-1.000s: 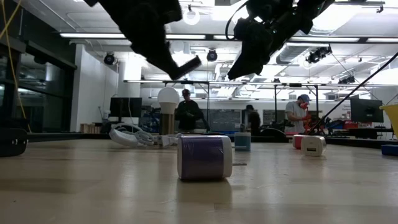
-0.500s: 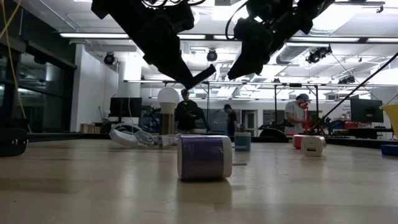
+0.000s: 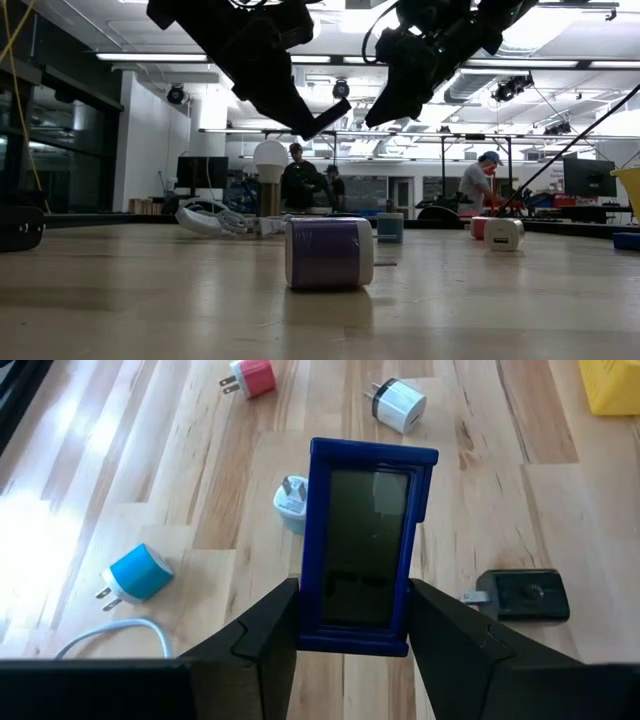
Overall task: Pick & Place Office items
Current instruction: Put the violet digital clock into the yellow basket
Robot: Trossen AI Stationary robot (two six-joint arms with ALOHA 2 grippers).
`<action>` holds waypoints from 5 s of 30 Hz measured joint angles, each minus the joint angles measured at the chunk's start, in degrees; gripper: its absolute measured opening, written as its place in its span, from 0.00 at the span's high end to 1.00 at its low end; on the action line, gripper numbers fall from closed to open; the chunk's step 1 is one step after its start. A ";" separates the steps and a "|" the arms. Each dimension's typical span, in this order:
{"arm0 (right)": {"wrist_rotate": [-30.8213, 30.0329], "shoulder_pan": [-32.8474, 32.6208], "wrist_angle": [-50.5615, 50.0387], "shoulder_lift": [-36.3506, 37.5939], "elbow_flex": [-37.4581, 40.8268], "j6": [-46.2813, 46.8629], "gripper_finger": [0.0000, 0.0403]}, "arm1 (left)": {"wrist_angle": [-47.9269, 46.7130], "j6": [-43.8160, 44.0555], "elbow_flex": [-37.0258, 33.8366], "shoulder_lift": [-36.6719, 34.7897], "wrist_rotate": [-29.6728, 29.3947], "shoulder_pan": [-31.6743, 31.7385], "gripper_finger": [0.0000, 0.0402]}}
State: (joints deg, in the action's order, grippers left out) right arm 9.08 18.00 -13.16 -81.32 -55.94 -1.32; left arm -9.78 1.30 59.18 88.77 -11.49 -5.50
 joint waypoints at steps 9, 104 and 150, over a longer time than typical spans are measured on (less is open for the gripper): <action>0.08 -0.11 5.29 0.00 0.00 0.04 0.81 | -0.02 -0.03 0.00 0.00 -0.02 0.00 0.60; -9.02 -17.03 5.34 0.02 -0.02 -11.04 0.38 | 11.74 -5.55 0.00 -0.09 -5.62 0.83 0.60; -8.98 -18.75 5.24 0.02 -0.02 -10.99 0.63 | 12.15 -4.24 0.00 -0.09 -4.48 0.82 0.60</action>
State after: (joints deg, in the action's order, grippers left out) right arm 0.10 -0.75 -7.92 -81.30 -55.96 -12.32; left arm 2.37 -2.95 59.18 88.68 -15.97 -4.68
